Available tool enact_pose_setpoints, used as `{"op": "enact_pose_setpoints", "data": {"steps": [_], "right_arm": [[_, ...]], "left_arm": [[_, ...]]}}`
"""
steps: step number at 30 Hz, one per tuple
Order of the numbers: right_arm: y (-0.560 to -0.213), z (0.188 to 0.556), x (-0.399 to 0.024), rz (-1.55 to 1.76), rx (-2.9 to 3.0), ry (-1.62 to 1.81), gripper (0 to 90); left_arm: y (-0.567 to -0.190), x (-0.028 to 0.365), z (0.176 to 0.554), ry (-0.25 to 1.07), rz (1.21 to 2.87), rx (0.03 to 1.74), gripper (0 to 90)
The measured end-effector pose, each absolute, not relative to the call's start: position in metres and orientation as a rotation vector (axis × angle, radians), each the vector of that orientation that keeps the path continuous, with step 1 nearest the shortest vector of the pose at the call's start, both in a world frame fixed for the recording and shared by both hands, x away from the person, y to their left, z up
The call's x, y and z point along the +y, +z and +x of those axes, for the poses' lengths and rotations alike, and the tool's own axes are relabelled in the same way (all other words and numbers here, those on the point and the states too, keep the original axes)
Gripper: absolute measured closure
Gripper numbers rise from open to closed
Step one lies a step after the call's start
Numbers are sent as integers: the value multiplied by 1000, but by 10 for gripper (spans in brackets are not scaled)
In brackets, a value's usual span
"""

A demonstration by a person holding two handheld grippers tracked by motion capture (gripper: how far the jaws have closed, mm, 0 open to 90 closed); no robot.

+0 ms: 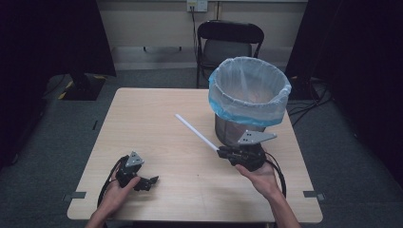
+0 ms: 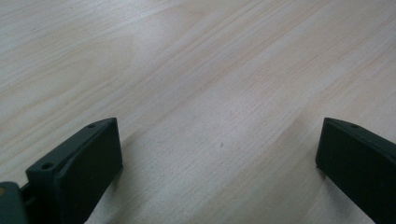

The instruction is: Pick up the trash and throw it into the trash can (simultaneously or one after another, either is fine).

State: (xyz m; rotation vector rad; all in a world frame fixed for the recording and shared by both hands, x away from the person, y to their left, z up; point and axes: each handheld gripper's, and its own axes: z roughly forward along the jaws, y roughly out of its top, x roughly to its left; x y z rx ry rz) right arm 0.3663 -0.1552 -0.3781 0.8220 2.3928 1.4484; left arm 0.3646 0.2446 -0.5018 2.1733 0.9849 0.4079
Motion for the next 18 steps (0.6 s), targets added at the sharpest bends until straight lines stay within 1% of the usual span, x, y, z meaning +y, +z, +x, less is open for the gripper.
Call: {"op": "enact_pose_setpoints", "data": {"steps": [8, 18], "right_arm": [[-370, 364, -152, 792, 2380, 1493, 809], [-341, 366, -143, 733, 2341, 1522, 809]], "left_arm": [[-502, 245, 365, 408, 2173, 985, 0], [-502, 245, 365, 409, 2174, 984, 0]]}}
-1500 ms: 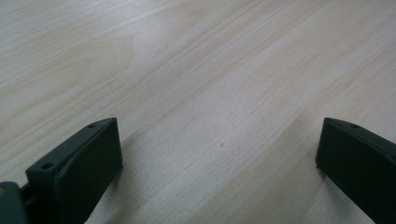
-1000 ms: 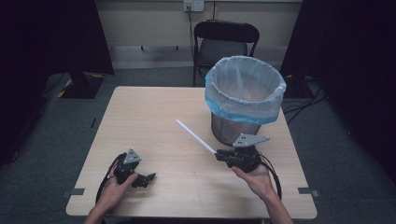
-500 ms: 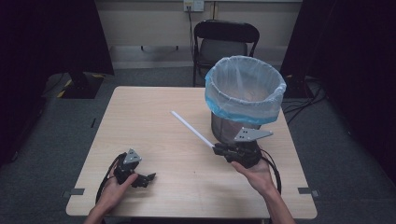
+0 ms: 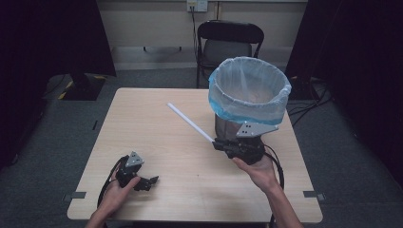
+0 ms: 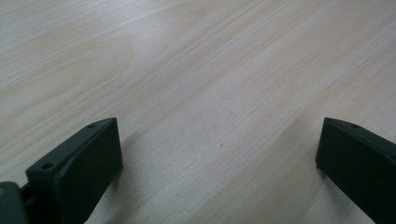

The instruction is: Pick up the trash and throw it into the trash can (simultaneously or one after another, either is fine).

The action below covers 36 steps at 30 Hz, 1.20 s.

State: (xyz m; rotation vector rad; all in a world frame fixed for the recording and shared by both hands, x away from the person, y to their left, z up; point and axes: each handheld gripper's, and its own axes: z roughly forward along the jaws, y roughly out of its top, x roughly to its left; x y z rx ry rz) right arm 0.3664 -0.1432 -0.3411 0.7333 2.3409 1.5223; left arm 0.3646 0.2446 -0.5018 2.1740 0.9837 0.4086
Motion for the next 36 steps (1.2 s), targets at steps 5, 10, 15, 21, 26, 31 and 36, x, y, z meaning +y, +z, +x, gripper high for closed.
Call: {"op": "enact_pose_setpoints", "data": {"steps": [5, 10, 15, 21, 26, 31, 36], "right_arm": [[-327, 371, -140, 710, 2325, 1533, 809], [-316, 377, -139, 705, 2308, 1573, 809], [-303, 384, -140, 712, 2293, 1618, 810], [-283, 388, -143, 704, 2259, 1645, 810], [-269, 391, -145, 684, 2234, 1665, 810], [-259, 394, -146, 673, 2225, 1670, 810], [-248, 399, -149, 675, 2200, 1668, 810]], "left_arm": [[-502, 245, 365, 408, 2174, 984, 0], [-502, 245, 365, 408, 2174, 984, 0], [-502, 245, 365, 408, 2174, 984, 0], [-502, 245, 365, 408, 2174, 984, 0], [-502, 245, 365, 409, 2174, 984, 0], [-502, 245, 365, 408, 2174, 984, 0], [-502, 245, 365, 408, 2174, 984, 0]]}}
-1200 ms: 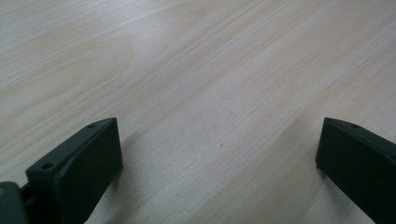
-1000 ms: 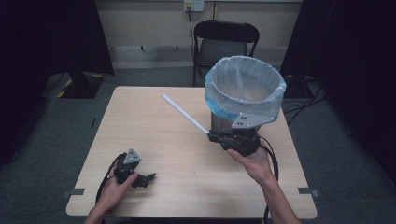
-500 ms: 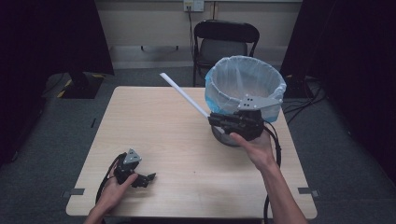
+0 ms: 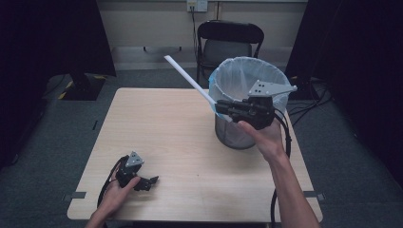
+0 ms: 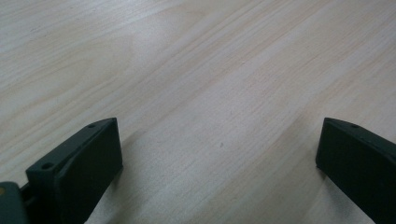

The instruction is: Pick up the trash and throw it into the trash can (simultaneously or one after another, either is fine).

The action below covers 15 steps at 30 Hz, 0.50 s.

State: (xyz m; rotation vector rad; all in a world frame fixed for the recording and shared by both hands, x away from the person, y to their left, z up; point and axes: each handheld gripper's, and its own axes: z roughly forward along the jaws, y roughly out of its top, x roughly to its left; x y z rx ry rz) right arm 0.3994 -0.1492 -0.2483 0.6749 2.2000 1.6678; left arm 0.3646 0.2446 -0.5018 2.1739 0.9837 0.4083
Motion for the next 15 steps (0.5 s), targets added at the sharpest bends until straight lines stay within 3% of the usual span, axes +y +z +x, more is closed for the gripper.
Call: {"op": "enact_pose_setpoints", "data": {"steps": [15], "right_arm": [[-225, 417, -162, 691, 2144, 1654, 810]], "left_arm": [[-502, 245, 365, 409, 2174, 984, 0]]}}
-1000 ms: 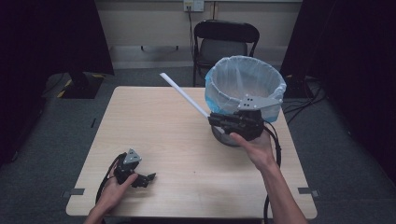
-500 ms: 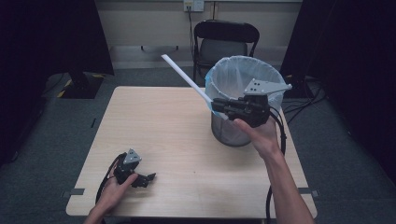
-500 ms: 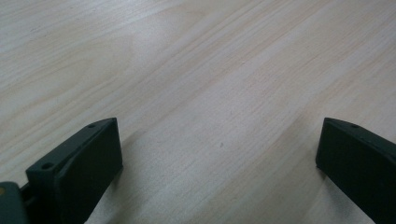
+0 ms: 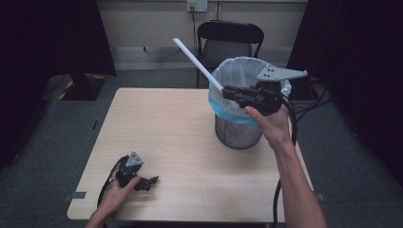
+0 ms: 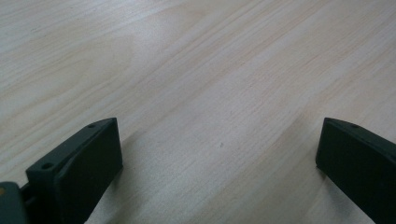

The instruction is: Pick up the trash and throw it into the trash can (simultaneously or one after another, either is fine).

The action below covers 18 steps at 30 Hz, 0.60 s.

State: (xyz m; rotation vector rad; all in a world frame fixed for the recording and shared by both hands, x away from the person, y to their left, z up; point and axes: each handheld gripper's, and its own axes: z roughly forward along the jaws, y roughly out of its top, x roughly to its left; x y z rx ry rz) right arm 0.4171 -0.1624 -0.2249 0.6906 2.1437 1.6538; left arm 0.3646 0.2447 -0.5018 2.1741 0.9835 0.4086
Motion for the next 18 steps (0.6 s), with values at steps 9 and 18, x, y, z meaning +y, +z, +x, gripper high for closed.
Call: {"op": "enact_pose_setpoints", "data": {"steps": [9, 18], "right_arm": [[-219, 430, -169, 731, 2132, 1638, 810], [-213, 443, -178, 787, 2115, 1596, 810]], "left_arm": [[-502, 245, 365, 408, 2174, 984, 0], [-502, 245, 365, 408, 2174, 984, 0]]}}
